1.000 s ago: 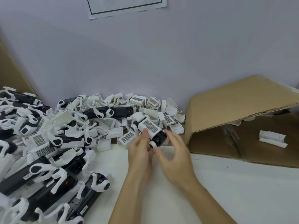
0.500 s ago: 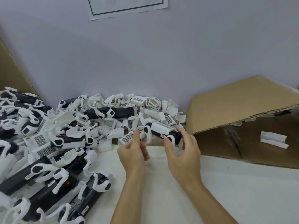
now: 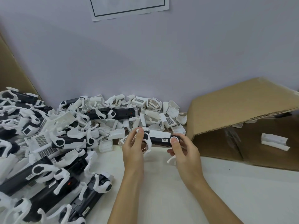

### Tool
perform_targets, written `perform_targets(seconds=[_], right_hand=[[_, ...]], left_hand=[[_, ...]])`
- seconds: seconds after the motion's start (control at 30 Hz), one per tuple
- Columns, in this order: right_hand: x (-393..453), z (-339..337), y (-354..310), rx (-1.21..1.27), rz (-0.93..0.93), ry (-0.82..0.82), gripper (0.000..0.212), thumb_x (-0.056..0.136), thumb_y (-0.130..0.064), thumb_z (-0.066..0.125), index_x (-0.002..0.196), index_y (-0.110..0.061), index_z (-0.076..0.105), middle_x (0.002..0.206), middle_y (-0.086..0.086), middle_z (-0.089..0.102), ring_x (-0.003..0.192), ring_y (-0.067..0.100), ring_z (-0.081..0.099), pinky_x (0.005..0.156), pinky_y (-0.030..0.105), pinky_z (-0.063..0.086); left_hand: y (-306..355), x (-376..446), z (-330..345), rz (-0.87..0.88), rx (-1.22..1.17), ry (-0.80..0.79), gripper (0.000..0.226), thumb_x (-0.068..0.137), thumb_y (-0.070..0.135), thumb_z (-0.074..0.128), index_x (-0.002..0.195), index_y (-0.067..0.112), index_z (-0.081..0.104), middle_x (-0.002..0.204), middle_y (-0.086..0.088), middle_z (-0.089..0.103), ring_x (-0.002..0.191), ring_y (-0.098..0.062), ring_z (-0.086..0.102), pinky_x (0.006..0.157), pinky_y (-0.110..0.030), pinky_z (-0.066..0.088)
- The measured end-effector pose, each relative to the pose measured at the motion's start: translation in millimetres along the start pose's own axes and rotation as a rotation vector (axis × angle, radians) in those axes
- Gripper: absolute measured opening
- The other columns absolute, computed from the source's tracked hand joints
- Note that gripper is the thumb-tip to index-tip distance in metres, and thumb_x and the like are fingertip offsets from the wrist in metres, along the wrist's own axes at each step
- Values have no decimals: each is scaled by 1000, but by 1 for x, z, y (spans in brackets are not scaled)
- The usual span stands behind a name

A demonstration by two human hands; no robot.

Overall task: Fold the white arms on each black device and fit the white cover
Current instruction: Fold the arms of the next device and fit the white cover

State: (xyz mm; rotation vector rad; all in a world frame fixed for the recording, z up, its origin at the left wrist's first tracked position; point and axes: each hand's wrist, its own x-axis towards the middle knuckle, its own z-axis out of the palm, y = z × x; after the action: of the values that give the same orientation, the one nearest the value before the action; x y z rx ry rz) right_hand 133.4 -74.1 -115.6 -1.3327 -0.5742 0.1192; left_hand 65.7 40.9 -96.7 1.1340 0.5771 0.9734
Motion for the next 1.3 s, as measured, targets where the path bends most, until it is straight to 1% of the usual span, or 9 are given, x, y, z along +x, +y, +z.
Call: perform_targets(seconds=[0.2, 0.33, 0.47, 0.63, 0.8, 0.87, 1.0, 1.1, 1.3], right_hand=[[-2, 0, -2, 21, -4, 17, 23, 85, -41, 65, 101, -25, 65, 96, -2, 70, 94, 28, 68, 83, 43, 57], [-6, 2, -5, -30, -187, 31, 29, 79, -31, 74, 106, -25, 63, 100, -7, 68, 100, 16, 66, 81, 20, 51], [-7, 2, -3, -317, -510, -7, 47, 71, -21, 82, 114, -22, 62, 121, -6, 57, 117, 15, 57, 96, 22, 42], [-10, 5, 4, -647, -564, -109, 53, 70, -25, 79, 116, -36, 55, 130, -17, 46, 125, 5, 46, 96, 28, 33], [-8, 4, 1, -450, -316, -71, 38, 83, -43, 67, 119, -36, 59, 112, -19, 58, 106, -1, 58, 87, 10, 43], [-7, 4, -4, -280, -183, 4, 13, 87, -45, 60, 98, -42, 65, 87, -16, 68, 81, 8, 67, 69, 21, 53], [0, -1, -12, 106, 231, 74, 34, 87, -47, 51, 83, -20, 72, 67, 11, 68, 49, 29, 64, 42, 33, 49], [7, -2, -16, 325, 512, 27, 43, 94, -37, 46, 82, -7, 74, 68, 28, 63, 52, 32, 51, 41, 29, 46], [9, 1, -11, 436, 543, -40, 44, 96, -33, 47, 71, -11, 76, 70, 28, 56, 71, 37, 39, 43, 29, 48]], left_hand=[[-1, 1, 0, -18, 19, 24, 16, 96, 31, 62, 108, 26, 72, 84, 28, 72, 84, 2, 70, 81, -26, 50], [-1, 1, 0, -53, 9, 33, 27, 97, 34, 60, 117, 20, 72, 97, 13, 75, 96, -15, 69, 86, -34, 53], [-2, 2, -2, -102, 11, -21, 38, 96, 42, 59, 116, 11, 71, 112, -8, 73, 101, -29, 66, 82, -43, 54], [2, 2, -3, -119, -104, 31, 50, 87, 39, 70, 124, 6, 62, 114, -14, 68, 99, -26, 65, 79, -37, 51], [8, 4, -9, 4, -84, 112, 23, 96, 30, 61, 106, 16, 76, 103, 3, 76, 99, -11, 68, 86, -30, 48], [9, 3, -11, 33, -39, 111, 22, 97, 32, 60, 97, 19, 78, 96, 4, 78, 94, -4, 70, 83, -29, 46], [9, 3, -13, 36, -47, 88, 19, 97, 28, 60, 101, 19, 76, 106, 1, 76, 100, -15, 68, 81, -31, 52], [10, 2, -9, 21, -68, -23, 23, 99, 28, 55, 97, 25, 78, 102, -5, 76, 87, -19, 71, 73, -28, 56], [9, 1, -6, -12, -84, -102, 29, 100, 28, 51, 92, 28, 79, 94, -8, 75, 83, -24, 73, 69, -29, 57]])
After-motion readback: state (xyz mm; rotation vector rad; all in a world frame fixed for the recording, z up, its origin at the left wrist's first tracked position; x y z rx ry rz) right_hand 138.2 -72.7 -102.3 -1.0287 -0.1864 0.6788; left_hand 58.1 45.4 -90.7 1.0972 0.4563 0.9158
